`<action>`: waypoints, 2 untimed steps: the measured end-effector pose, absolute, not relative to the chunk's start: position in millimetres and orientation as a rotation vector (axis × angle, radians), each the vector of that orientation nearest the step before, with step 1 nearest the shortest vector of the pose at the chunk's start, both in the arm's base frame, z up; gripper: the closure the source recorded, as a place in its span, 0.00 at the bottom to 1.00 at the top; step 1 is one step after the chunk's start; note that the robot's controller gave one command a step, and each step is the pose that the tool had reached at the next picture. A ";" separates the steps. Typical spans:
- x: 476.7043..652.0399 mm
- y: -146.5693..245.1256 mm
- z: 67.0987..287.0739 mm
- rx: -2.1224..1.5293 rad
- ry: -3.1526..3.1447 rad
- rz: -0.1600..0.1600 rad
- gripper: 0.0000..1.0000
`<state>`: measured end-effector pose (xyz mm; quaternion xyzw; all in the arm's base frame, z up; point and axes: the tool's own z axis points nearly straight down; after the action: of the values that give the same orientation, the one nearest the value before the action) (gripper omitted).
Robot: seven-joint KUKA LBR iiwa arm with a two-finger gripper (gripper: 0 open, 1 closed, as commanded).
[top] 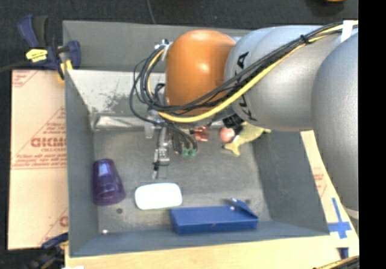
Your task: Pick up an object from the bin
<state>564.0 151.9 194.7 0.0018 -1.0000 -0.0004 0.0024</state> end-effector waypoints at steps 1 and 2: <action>565.7 151.2 198.4 0.000 -3.144 -0.003 0.00; 496.2 156.2 152.0 0.007 -3.146 -0.005 0.00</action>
Offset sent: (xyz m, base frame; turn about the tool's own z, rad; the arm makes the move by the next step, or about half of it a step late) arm -0.0809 0.0060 -0.0512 -0.0001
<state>496.2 156.2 152.0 0.0023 -1.0000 -0.0015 -0.0021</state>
